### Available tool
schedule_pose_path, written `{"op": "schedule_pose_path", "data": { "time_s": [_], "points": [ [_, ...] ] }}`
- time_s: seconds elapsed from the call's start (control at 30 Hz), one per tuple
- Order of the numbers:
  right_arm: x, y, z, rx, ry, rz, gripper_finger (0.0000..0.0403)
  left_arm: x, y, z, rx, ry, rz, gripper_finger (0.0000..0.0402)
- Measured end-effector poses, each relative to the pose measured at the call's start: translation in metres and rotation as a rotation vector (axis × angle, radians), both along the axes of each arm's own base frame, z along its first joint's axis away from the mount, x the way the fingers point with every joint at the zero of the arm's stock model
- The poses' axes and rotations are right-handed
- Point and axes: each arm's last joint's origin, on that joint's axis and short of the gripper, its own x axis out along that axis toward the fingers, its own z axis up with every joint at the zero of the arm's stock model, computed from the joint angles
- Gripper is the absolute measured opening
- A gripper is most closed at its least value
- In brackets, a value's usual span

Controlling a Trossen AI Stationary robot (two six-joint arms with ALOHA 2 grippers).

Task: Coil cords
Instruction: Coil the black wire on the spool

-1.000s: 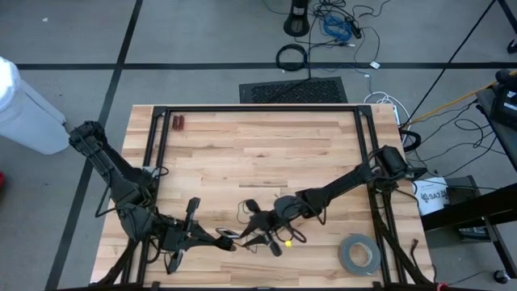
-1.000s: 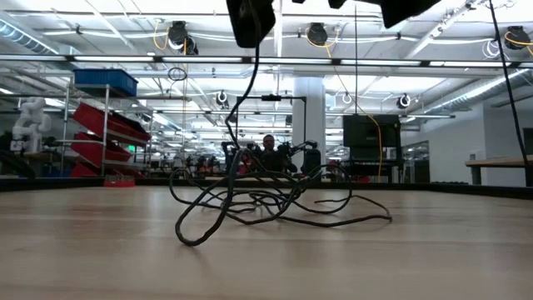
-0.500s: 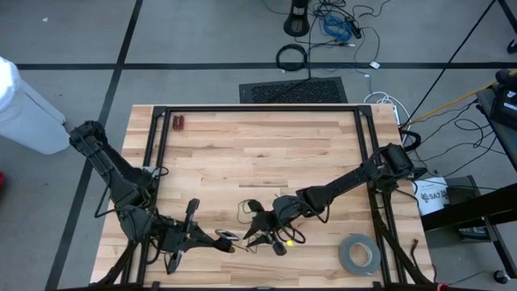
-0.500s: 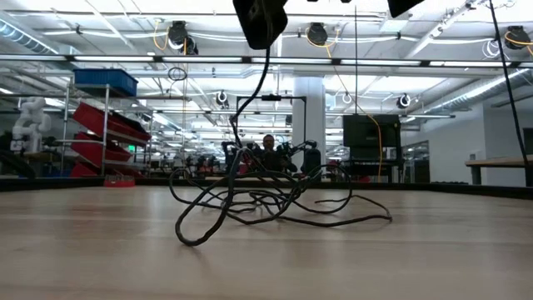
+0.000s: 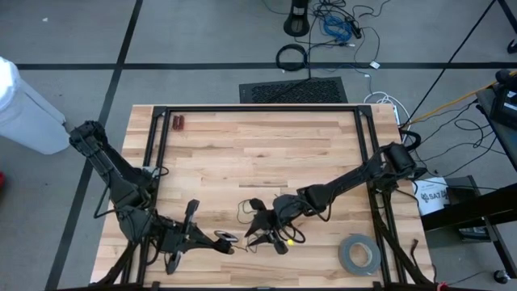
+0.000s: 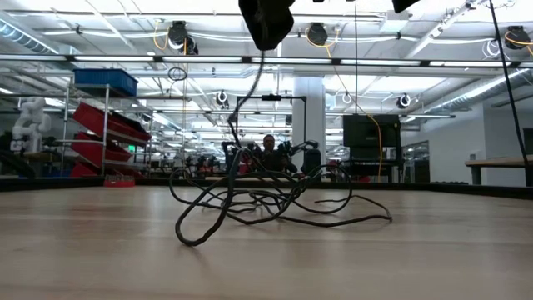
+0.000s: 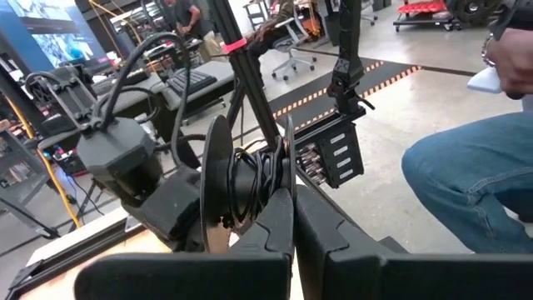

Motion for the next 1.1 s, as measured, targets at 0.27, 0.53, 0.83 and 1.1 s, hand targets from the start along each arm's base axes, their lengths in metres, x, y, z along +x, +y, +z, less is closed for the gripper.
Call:
{"op": "schedule_pose_path", "data": {
  "time_s": [0.27,0.53,0.83,1.1],
  "points": [
    [-0.001,-0.001,0.001,-0.017,0.0,0.004,0.0086,-0.002,-0.002,0.0,0.0,0.0,-0.011,0.0],
    [0.0,-0.002,0.002,-0.039,-0.023,0.002,0.0006,-0.002,-0.002,0.0,0.001,0.0,-0.011,0.0],
    [0.002,-0.004,0.006,-0.046,-0.07,-0.07,0.0001,-0.001,-0.004,0.001,0.004,-0.019,-0.013,0.0],
    [0.005,-0.007,0.007,-0.066,-0.11,-0.19,0.0001,0.016,-0.012,-0.003,0.03,-0.1,-0.084,0.0]
  ]
}}
